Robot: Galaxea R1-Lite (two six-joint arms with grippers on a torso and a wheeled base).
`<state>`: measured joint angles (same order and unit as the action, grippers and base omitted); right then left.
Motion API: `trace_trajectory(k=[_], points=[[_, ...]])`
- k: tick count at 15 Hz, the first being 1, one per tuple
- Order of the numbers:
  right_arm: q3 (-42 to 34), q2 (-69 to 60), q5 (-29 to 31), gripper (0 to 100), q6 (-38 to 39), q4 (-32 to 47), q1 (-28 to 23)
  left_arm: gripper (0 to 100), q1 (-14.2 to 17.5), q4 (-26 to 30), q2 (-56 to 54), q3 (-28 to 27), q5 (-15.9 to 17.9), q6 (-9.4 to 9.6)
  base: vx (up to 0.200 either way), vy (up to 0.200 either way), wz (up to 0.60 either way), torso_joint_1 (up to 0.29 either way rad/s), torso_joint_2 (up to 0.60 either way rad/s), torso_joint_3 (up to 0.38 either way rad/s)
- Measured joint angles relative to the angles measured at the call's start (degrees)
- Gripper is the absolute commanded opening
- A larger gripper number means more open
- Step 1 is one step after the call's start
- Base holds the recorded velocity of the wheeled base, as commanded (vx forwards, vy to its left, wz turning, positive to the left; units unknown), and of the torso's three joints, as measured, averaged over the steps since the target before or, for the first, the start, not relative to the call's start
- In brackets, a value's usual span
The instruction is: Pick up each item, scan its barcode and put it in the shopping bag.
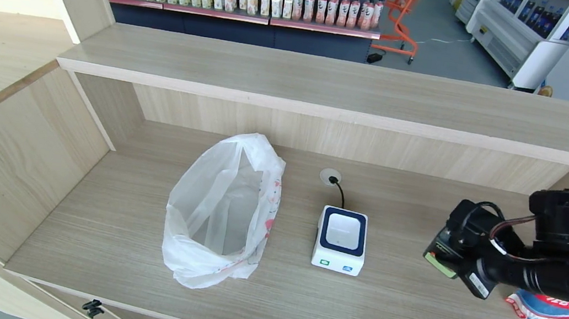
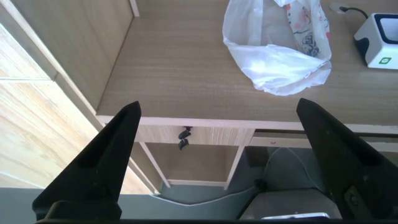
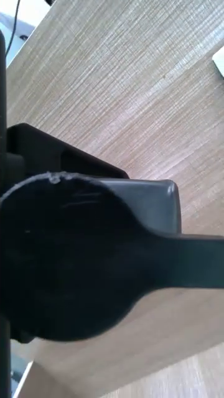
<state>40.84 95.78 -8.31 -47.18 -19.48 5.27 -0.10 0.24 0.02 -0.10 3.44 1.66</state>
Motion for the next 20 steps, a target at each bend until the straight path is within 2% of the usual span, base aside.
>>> trace_trajectory(k=[2,3,4,5,7,11,12,15,17,20], points=[[-4.82,-7.74,0.09,0,-2.52,-2.83,-2.21,100,0.0,0.02,0.0,0.0,-0.02,0.0,0.0,0.0,0.0,0.0,0.0,0.0],[-8.29,-11.58,0.05,0,-6.28,-5.58,-3.01,100,0.0,0.02,0.0,0.0,0.0,0.01,0.0,0.0,0.0,0.0,0.0,0.0],[-12.18,-15.3,-0.6,0,-13.14,-8.96,-3.67,100,0.0,0.02,0.0,0.0,0.0,0.0,0.0,0.0,0.0,0.0,0.0,0.0],[-14.76,-18.16,-2.93,0,-21.3,-12.07,-4.06,100,0.0,0.0,0.0,0.0,0.0,0.01,0.0,0.0,0.0,0.0,0.0,0.0],[-17.8,-21.99,-13.69,0,-37.34,-14.32,-4.45,100,0.0,0.02,0.0,0.0,0.0,0.0,0.0,0.0,0.0,0.0,0.0,0.0],[-19.29,-24.54,-31.5,0,-81.74,-10.33,-4.36,100,0.0,0.02,0.0,0.0,0.0,0.0,0.0,0.0,0.0,0.0,0.0,0.0],[-19.35,-24.48,-35.56,0,-89.65,-8.85,-3.45,100,0.0,0.02,0.0,0.0,0.0,0.0,0.0,0.0,0.0,0.0,0.0,0.0],[-19.07,-22.93,-43.41,0,-107.98,-6.7,7.11,100,0.0,0.02,0.0,0.0,0.0,0.0,0.0,0.0,0.0,0.0,0.0,0.0],[-18.57,-19.87,-47.3,0,-112.48,-6.27,13.73,100,0.0,0.02,0.0,0.0,0.0,0.0,0.0,0.0,0.0,0.0,0.0,0.0],[-17.64,-16.21,-48.34,0,-113.24,-6.22,18.41,100,0.0,0.02,0.0,0.0,0.0,0.0,0.0,0.0,0.0,0.0,0.0,0.0]])
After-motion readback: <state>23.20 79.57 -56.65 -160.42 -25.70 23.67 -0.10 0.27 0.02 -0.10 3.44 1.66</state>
